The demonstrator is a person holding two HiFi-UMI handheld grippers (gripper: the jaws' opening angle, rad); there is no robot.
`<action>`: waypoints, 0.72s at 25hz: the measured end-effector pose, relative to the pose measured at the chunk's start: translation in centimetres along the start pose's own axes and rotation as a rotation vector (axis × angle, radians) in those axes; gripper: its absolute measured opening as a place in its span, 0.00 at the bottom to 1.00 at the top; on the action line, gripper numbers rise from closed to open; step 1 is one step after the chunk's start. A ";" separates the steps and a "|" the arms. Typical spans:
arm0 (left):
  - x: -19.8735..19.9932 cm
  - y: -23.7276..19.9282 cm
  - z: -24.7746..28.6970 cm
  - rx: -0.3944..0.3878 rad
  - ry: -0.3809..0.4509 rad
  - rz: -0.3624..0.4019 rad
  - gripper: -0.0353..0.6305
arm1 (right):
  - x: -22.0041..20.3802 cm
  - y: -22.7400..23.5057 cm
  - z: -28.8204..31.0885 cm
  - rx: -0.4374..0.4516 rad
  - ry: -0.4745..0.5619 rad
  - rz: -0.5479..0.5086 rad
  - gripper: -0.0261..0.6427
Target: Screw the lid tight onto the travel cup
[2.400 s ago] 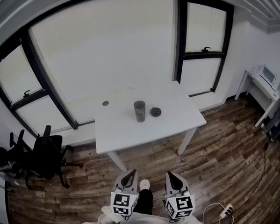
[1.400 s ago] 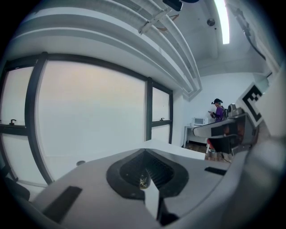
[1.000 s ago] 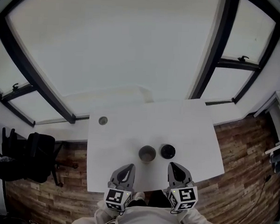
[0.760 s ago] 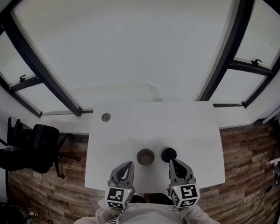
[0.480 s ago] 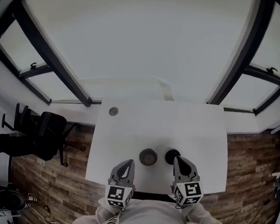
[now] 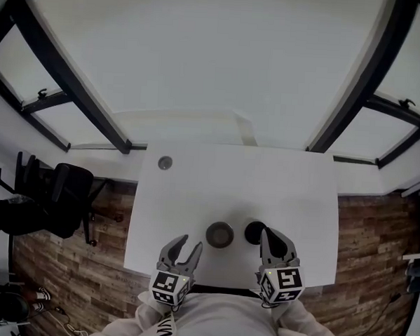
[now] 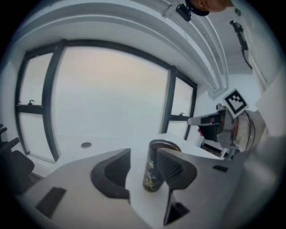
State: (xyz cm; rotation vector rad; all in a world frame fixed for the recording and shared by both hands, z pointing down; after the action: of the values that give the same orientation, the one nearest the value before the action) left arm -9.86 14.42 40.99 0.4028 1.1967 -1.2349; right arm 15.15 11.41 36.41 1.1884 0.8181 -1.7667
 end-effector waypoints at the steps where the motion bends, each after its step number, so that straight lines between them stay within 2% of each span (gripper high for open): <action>1: -0.6 0.0 0.4 -0.034 -0.029 0.003 0.37 | 0.1 0.0 0.1 -0.005 -0.003 -0.001 0.07; 2: -1.1 0.1 0.8 -0.066 -0.053 0.010 0.45 | 0.2 -0.1 0.2 -0.008 -0.008 -0.004 0.07; 4: -2.1 0.3 1.5 -0.122 -0.088 0.033 0.54 | 0.3 -0.3 0.3 -0.012 -0.018 -0.011 0.07; 10: -4.1 0.2 4.4 -0.201 -0.100 0.080 0.69 | 0.1 -0.5 0.8 -0.014 -0.063 -0.030 0.07; 14: -5.3 0.0 6.0 -0.236 -0.136 0.135 0.71 | -0.5 -1.1 1.6 -0.003 -0.094 -0.035 0.07; 18: -5.9 0.2 7.5 -0.267 -0.129 0.167 0.71 | -0.9 -1.7 2.4 0.006 -0.111 -0.045 0.07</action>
State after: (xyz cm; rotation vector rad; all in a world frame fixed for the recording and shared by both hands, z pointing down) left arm -5.35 11.50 48.92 0.2165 1.1738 -0.9286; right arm 12.87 10.29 38.15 1.0731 0.7808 -1.8551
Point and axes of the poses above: the fingertips, and each gripper's own axes: z forward along the fingers, y to its right, x out of its top, the point moved 7 cm from there along -z, backward along the fingers, and after that the axes turned 13 degrees about -z, right-handed, at the moved point
